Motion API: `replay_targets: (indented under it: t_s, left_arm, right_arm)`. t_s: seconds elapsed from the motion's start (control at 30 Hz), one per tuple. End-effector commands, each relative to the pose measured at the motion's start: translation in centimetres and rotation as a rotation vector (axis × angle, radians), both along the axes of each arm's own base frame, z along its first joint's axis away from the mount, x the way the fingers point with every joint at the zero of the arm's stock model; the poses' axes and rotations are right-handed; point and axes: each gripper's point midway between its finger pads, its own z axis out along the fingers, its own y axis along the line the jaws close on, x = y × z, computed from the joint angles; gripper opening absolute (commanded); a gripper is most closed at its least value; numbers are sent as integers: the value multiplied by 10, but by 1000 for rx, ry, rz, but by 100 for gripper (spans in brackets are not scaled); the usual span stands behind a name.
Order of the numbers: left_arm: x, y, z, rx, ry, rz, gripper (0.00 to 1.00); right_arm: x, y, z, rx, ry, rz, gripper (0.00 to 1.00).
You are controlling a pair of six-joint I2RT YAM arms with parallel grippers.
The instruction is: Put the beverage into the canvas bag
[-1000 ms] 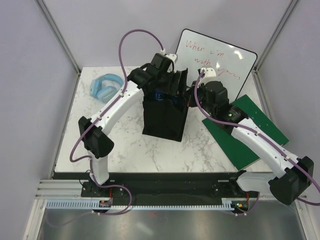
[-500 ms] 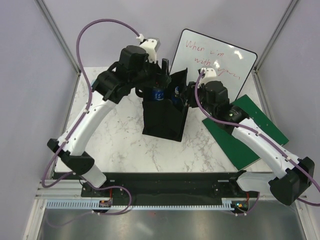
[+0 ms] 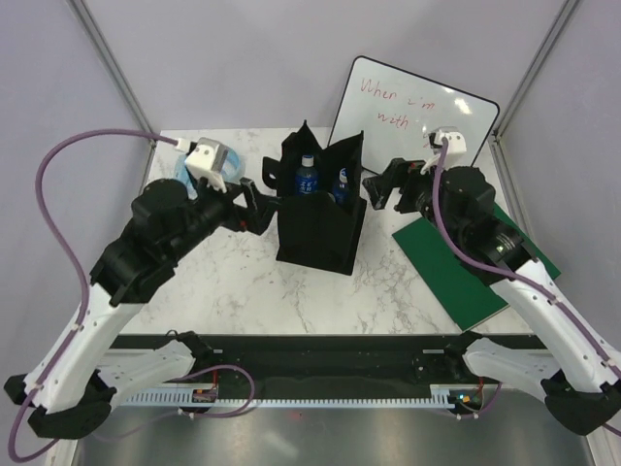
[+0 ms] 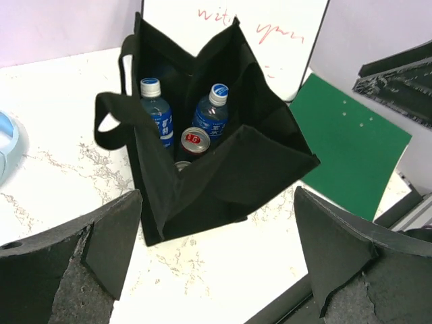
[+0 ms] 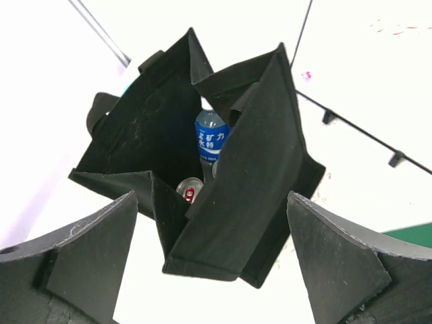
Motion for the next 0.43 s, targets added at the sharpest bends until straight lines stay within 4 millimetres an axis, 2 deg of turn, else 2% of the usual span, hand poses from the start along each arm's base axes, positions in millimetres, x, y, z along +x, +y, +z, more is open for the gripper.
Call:
replay_targets:
  t_s: [0.0,0.1,0.2,0.4]
  left_arm:
    - [-8,11,9,-106,-54,40,100]
    - [-13,12,-12,-113,-23,34,100]
    - [-16,14,-16,-129,-16,38,100]
    - [-17,21,0,-138,-62,58,100]
  right_arm:
    - [-15,-20,4,36,12,-64,98]
    - [-26,-24,6,50,11,-55,98]
    - [-31,-30,11,60,-8,-64,98]
    - [-32,-38,19,61,-34,-92,98]
